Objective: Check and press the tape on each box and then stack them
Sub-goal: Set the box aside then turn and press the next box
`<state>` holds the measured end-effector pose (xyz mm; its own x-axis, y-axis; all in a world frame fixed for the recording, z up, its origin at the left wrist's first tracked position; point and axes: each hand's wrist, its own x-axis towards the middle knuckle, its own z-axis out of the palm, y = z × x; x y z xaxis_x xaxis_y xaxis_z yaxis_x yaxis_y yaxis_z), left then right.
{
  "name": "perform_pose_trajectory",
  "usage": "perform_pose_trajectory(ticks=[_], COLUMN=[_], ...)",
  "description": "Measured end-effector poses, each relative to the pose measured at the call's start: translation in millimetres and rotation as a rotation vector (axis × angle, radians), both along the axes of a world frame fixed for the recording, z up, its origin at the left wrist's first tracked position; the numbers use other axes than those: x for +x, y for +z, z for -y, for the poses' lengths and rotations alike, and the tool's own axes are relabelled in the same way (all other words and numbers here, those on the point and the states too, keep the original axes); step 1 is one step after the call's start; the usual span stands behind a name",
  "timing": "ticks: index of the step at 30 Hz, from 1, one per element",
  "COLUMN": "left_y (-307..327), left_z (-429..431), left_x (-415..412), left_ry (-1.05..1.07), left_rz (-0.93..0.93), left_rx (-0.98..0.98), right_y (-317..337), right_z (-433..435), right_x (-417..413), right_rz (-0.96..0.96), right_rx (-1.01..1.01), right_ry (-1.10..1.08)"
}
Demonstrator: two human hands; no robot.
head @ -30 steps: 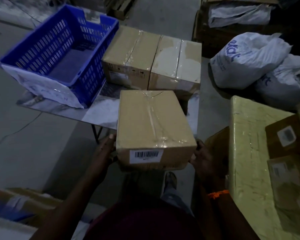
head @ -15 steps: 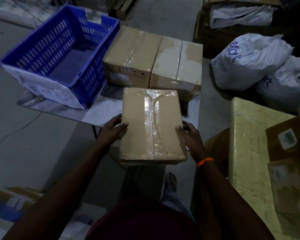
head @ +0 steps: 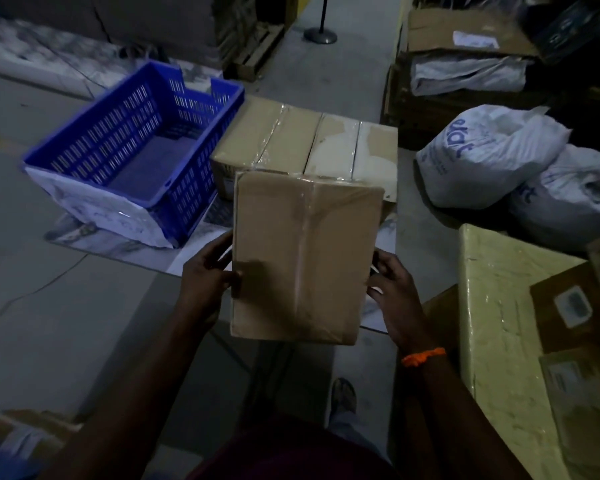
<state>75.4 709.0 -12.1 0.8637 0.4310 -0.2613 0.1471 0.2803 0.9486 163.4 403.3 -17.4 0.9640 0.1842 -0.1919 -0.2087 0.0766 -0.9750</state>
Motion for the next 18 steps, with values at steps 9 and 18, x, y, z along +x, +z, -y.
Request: perform_pose_trajectory(ticks=[9, 18], left_y=[6.4, -28.9], left_z=[27.1, 35.5], left_x=[23.1, 12.6], left_ry=[0.067, -0.037], left_rz=[-0.025, -0.119], left_rx=[-0.132, -0.083], right_y=[14.0, -40.3], right_z=[7.7, 42.7], right_x=[23.1, 13.2], right_rz=[-0.122, -0.055], right_rx=[0.126, -0.045], right_ry=[-0.192, -0.035])
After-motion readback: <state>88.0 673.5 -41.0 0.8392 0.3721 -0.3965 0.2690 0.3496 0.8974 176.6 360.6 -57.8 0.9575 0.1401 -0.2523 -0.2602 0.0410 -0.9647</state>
